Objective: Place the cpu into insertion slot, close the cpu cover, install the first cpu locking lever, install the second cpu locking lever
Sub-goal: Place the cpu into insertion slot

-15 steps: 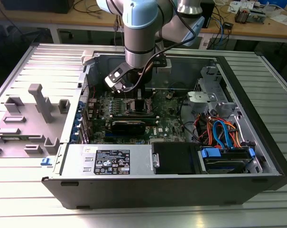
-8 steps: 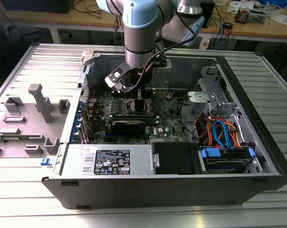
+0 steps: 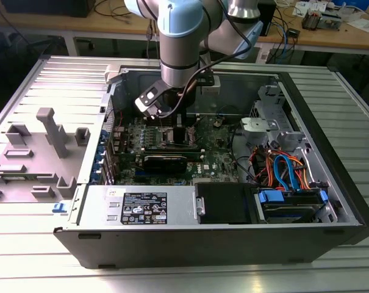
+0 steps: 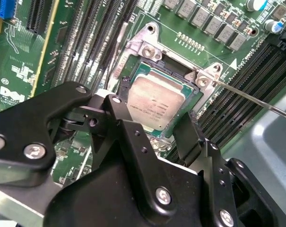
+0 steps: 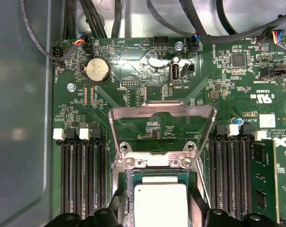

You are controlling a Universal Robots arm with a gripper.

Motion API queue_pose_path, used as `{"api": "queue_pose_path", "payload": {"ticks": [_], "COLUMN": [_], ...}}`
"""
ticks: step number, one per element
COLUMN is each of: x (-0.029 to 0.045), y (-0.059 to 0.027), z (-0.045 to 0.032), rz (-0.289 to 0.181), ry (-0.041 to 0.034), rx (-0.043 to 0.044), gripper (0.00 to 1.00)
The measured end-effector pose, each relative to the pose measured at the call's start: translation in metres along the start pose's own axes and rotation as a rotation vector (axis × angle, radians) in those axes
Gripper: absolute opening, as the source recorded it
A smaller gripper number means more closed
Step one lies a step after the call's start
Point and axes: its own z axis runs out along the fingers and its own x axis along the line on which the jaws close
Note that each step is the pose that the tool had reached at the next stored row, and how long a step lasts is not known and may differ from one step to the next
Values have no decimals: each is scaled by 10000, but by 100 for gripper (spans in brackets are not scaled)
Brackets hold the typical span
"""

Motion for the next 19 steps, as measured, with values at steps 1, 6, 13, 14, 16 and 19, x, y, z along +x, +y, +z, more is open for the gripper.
{"api": "queue_pose_path", "payload": {"ticks": [1, 6, 13, 14, 16, 19], "x": [6, 8, 8, 8, 8, 8], "y": [0, 0, 1, 1, 1, 4], "z": [1, 11, 17, 17, 16, -45], "rz": [7, 27, 27, 27, 25, 29], "ry": [2, 28, 32, 31, 14, -17], "rx": [0, 2, 1, 1, 1, 4], "gripper": [64, 64, 72, 72, 72, 72]}}
